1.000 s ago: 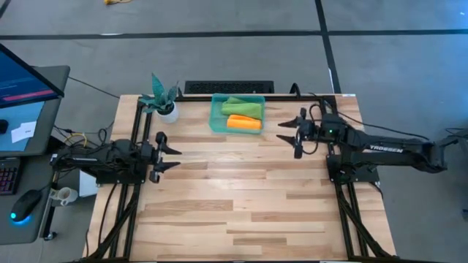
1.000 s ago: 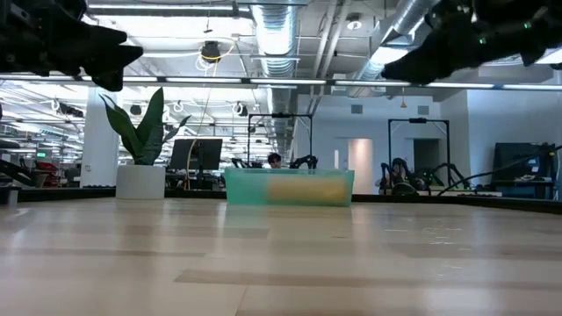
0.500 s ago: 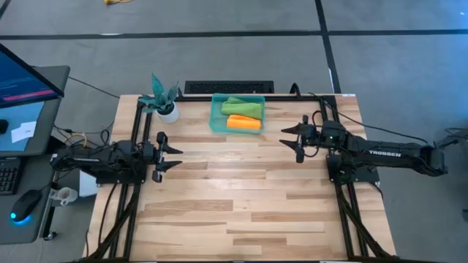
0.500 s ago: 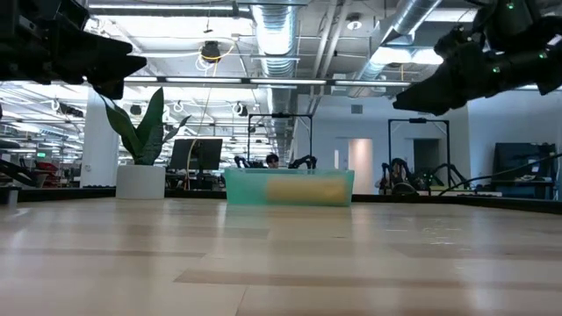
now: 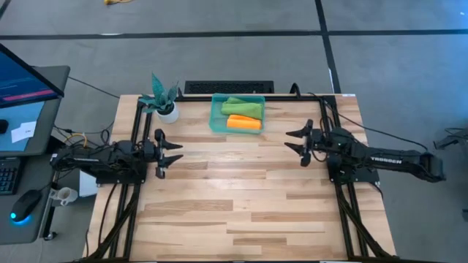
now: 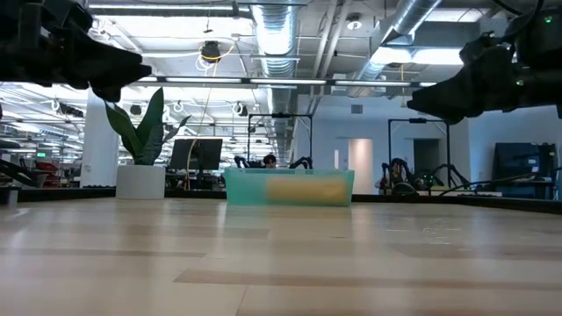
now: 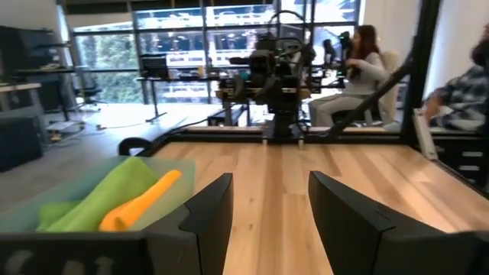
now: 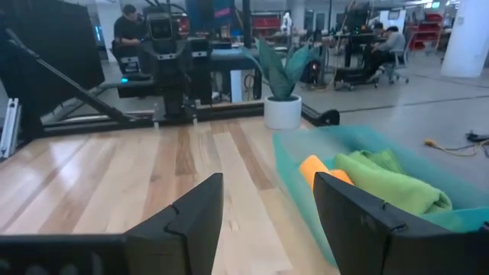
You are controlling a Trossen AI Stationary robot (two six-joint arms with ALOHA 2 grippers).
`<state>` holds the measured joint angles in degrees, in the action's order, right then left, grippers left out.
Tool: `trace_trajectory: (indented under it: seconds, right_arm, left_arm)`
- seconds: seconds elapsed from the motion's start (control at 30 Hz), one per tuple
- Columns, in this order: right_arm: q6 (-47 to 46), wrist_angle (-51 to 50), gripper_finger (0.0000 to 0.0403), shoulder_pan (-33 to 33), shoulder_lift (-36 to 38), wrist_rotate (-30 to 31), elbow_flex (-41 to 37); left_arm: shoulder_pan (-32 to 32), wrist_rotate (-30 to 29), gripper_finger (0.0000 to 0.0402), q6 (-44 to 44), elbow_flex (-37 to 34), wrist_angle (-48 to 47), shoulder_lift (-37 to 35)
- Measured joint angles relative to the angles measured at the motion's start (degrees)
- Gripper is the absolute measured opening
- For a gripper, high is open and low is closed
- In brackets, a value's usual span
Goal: Roll microfiber towels into tight, uniform cylinder then place into a basket
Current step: Return to Home Position
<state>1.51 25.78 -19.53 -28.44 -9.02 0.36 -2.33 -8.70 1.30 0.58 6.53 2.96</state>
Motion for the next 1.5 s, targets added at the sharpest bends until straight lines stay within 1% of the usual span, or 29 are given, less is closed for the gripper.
trace_trajectory:
  seconds: [0.13,0.23,0.33,0.57,0.63,0.77,1.0,1.13,1.4,1.5]
  right_arm:
    - [0.32,-3.33,0.0226,-0.15,3.53,0.06,0.0]
    - [1.29,-4.55,0.0226,-1.22,7.18,0.31,0.0]
    - [1.54,-9.22,0.0226,-3.2,11.55,0.33,0.0]
    - [0.0,-23.4,0.0226,-6.49,21.06,0.24,0.0]
    - [-0.47,-23.66,0.0226,-6.34,22.22,0.22,0.0]
    - [-0.47,-23.68,0.0226,-4.59,22.33,0.18,0.0]
    - [-2.9,-23.73,0.0226,-2.47,18.8,0.97,0.0]
    - [-1.7,-24.2,0.0226,-2.87,17.36,3.24,0.0]
    - [-1.1,-23.69,0.0226,-5.08,16.92,3.28,0.0]
    - [-1.2,-23.69,0.0226,-6.13,17.61,3.24,0.0]
  left_arm:
    - [0.0,-2.2,0.0164,1.19,-0.02,-0.11,-0.02]
    - [0.0,-2.28,0.0164,1.92,-0.04,-1.27,-0.02]
    - [0.0,-2.26,0.0164,1.95,-0.07,-3.03,0.01]
    - [0.0,-2.26,0.0164,1.96,-0.11,-3.0,0.02]
    - [0.0,-2.26,0.0164,1.95,-0.11,-3.02,0.02]
    - [0.0,-2.26,0.0164,1.95,-0.15,-3.02,0.02]
    - [0.0,-2.26,0.0164,1.96,-0.17,-3.04,0.02]
    - [0.0,-2.26,0.0164,1.95,-0.18,-3.04,0.02]
    - [0.0,-2.26,0.0164,1.26,-0.2,-3.07,0.02]
    - [0.0,-2.26,0.0164,3.12,-0.2,-3.07,0.02]
